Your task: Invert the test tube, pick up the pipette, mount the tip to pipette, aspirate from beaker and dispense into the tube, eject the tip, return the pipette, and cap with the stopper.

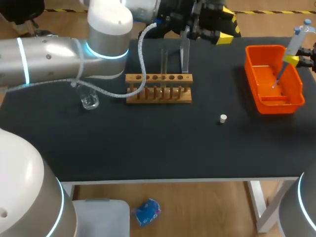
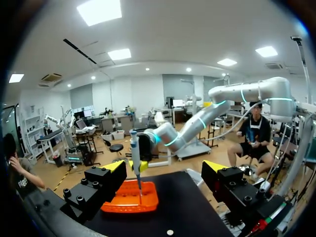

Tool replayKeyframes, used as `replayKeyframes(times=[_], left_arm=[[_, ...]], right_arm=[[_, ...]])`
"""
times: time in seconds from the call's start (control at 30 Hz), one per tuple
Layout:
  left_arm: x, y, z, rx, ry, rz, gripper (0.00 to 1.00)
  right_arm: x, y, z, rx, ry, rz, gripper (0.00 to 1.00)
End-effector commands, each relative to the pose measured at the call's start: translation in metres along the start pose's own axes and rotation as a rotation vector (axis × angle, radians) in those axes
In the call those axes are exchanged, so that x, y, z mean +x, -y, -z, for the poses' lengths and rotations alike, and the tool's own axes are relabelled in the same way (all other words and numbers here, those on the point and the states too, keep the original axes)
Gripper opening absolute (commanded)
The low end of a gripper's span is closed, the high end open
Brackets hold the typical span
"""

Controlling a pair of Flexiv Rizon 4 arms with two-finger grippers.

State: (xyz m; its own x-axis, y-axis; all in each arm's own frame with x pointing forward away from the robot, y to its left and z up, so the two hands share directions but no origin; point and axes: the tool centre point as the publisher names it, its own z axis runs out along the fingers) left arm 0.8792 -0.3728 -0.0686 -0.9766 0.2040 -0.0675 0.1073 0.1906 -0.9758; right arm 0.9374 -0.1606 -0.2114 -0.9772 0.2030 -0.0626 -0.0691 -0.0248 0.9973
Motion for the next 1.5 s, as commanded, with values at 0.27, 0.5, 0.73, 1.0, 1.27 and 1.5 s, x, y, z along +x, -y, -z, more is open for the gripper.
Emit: replayKeyframes(times=[0.27,0.5,0.73,1.0,1.27,1.5], left_arm=[[-0.002,0.000,-0.002,0.002,-0.003,-0.001,1.00],[-0.018,-0.001,-0.023,0.018,-0.069,-0.008,1.00],[-0.053,0.010,-0.070,0.016,-0.157,-0.039,1.00],[-0.075,0.020,-0.109,0.015,-0.205,-0.026,1.00],[-0.075,0.020,-0.109,0.015,-0.205,-0.026,1.00],[-0.072,0.021,-0.108,-0.003,-0.203,-0.025,1.00]], right_arm=[[-0.001,0.000,0.001,0.000,-0.004,0.001,0.00],[-0.001,0.000,0.001,0.000,-0.004,0.001,0.00],[-0.001,0.000,0.001,0.000,-0.004,0.001,0.00],[-0.001,0.000,0.001,0.000,-0.004,0.001,0.00],[-0.001,0.000,0.001,0.000,-0.004,0.001,0.00],[-0.001,0.000,0.001,0.000,-0.004,0.001,0.00]])
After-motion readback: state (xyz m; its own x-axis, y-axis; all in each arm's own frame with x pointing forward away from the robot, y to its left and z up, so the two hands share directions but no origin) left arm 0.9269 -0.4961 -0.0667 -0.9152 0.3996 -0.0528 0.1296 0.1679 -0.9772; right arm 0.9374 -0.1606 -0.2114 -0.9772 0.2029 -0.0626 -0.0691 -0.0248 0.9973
